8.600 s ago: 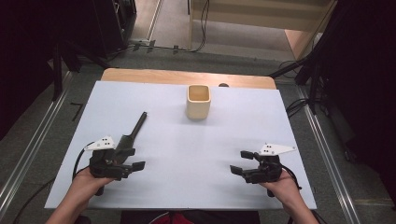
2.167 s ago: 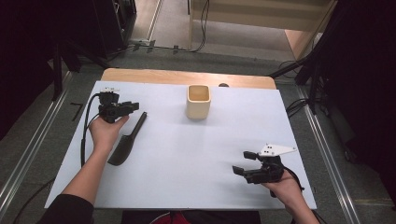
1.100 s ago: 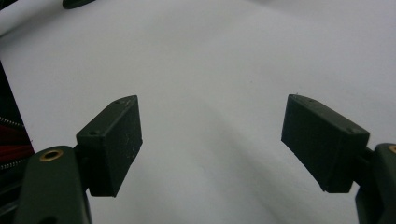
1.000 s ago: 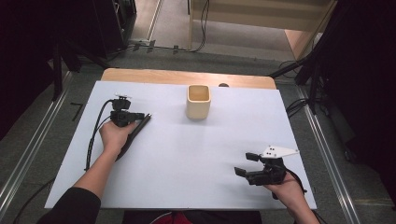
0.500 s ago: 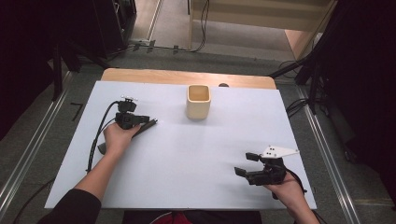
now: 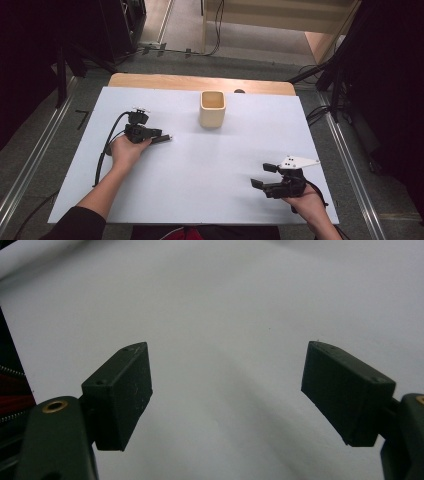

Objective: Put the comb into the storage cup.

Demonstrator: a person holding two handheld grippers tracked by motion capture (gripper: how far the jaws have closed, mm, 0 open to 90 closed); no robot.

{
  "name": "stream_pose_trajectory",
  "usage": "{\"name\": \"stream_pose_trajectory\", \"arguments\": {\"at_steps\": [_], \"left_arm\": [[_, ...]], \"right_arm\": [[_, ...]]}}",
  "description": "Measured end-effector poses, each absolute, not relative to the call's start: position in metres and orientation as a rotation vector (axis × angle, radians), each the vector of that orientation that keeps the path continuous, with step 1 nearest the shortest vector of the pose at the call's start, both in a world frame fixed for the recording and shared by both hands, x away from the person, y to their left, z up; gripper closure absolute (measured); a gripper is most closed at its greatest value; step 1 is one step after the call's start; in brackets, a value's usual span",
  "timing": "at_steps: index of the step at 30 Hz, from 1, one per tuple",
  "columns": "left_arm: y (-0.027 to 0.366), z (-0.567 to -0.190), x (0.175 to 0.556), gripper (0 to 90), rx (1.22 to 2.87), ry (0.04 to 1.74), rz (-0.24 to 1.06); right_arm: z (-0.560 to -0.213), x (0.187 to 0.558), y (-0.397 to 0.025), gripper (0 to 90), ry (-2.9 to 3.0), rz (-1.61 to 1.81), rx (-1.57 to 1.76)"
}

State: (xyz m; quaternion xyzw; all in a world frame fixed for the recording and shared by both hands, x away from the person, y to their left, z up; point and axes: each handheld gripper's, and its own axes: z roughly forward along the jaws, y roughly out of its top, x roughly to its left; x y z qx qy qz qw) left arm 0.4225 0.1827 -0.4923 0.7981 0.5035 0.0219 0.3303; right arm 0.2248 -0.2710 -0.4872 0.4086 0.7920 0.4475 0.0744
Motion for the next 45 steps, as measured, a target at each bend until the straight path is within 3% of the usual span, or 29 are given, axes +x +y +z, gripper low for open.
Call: {"name": "stream_pose_trajectory", "arguments": {"at_steps": [45], "left_arm": [[0.188,-0.489,0.372,90.0,2.202,1.213,0.017]], "right_arm": [[-0.488,0.238,-0.259,18.5,2.422,1.336,1.172]]}}
